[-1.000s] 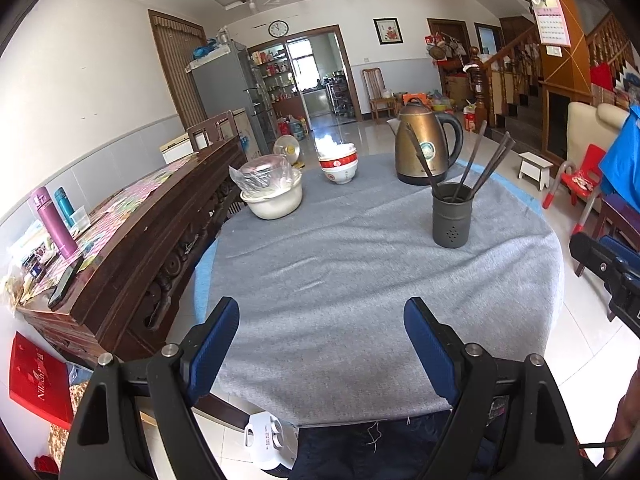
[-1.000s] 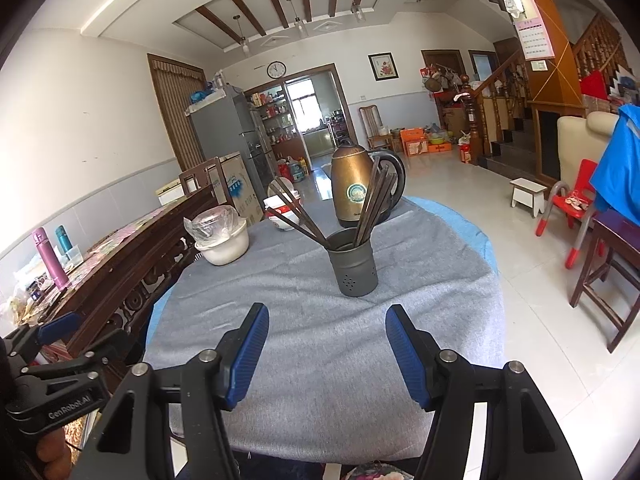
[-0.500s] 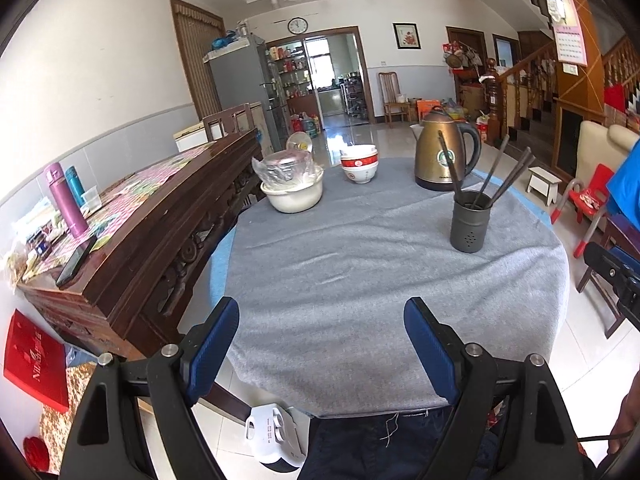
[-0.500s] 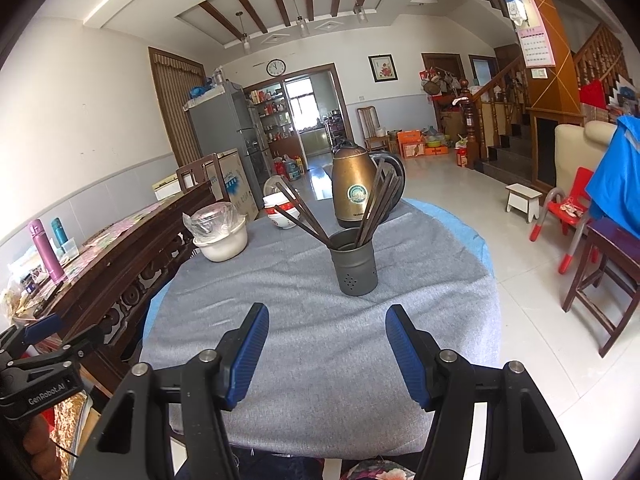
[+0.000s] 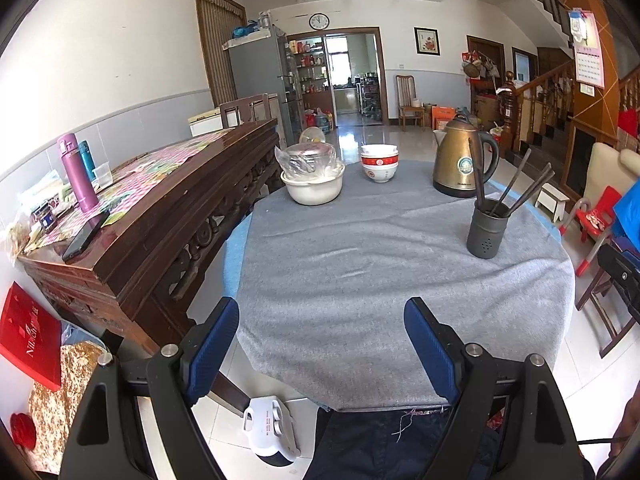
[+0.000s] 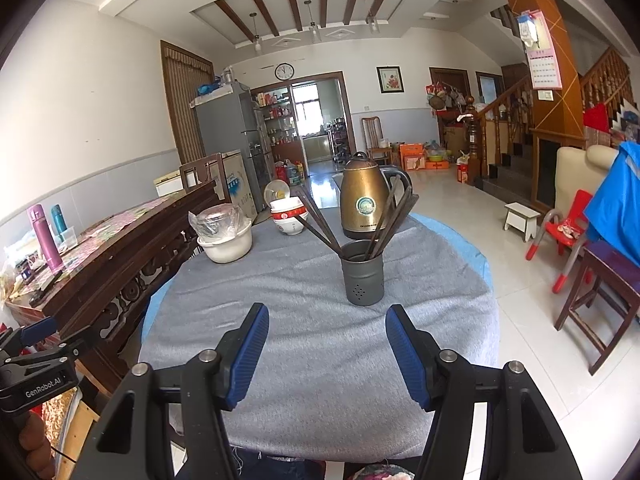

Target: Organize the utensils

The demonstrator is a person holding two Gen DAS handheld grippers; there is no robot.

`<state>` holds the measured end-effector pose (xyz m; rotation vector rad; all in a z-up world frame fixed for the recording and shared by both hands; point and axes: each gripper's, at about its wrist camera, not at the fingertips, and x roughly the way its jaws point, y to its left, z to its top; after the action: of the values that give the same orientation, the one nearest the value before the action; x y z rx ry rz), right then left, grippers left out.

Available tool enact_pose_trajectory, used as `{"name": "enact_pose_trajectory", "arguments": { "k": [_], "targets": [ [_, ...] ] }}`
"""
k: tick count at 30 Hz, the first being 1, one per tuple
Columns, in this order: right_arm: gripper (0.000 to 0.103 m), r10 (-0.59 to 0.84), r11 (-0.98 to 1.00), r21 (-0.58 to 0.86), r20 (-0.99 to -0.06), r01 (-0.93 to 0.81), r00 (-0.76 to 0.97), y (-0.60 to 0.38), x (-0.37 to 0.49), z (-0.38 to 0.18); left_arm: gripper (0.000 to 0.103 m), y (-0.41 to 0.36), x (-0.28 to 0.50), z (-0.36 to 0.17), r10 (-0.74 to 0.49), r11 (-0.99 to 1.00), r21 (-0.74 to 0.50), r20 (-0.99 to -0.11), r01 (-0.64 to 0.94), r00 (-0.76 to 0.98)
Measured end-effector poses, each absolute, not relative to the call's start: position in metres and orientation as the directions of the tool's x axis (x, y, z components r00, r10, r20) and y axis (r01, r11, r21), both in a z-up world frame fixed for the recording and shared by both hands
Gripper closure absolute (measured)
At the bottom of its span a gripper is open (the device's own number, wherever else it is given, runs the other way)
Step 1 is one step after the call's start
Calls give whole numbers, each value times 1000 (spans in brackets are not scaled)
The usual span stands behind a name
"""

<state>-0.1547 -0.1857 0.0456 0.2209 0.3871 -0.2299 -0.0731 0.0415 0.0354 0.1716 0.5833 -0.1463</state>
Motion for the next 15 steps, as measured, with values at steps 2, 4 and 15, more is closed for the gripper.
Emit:
{"name": "enact_pose_trajectory", "arguments": {
  "k": [2,4,15],
  "targets": [
    [38,-180,951,162,-396,262,900,-183,-154,47,18,46,-74,35,-84,977,117,-556,178,827],
    [37,-184,952,157,-395,263,900,-181,-155,48,18,50,-74,35,-83,979,111,-555,172,828],
    [38,-213,947,144,-382,286,899,-177,-156,56,18,76,-70,33,-55,988,87,-559,125,827]
  ]
}}
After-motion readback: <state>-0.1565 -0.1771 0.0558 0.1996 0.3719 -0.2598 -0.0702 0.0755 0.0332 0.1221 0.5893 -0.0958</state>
